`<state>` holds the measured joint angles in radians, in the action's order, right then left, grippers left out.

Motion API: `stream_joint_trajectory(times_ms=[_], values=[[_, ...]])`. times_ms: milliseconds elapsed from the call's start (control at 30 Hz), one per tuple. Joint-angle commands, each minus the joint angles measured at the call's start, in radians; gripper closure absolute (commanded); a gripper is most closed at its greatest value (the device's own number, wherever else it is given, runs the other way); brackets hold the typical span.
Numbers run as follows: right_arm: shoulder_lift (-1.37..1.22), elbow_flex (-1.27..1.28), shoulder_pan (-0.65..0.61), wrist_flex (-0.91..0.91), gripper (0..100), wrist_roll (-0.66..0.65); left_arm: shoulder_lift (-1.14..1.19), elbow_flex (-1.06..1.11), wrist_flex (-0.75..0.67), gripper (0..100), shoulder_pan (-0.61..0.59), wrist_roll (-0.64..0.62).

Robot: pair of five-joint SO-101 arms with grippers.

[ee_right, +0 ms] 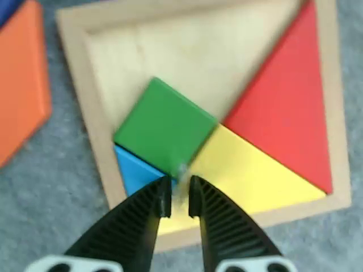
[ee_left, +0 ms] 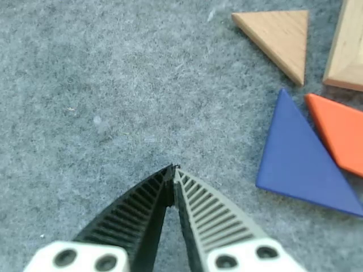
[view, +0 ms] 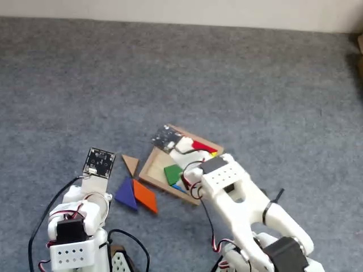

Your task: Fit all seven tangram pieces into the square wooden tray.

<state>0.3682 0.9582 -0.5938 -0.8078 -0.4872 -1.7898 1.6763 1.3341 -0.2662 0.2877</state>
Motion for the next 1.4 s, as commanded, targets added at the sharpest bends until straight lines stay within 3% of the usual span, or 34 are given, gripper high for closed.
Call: stream_joint_trajectory(times_ms=[0,467,800,933,1233,1367], values=[[0.133,-0.03,0.041,-0.073,93.3,-0.012,-0.03,0.021,0.005,100,-0.013,0.009],[0.905,0.108,0.216,-0.337,93.3,-0.011,-0.03,0.021,0.005,100,-0.013,0.009],[1.291,0.349,0.295,-0.323,93.1,0.275,-0.03,0.021,0.005,100,-0.013,0.009],[1.468,0.483,0.326,-0.239,93.1,0.282,-0.03,0.021,0.005,100,-0.013,0.009],[1.451,0.657,0.328,-0.202,93.4,0.29,-0.03,0.021,0.005,100,-0.013,0.009],[1.451,0.751,0.328,-0.2,99.5,0.29,-0.03,0.021,0.005,100,-0.002,0.009]])
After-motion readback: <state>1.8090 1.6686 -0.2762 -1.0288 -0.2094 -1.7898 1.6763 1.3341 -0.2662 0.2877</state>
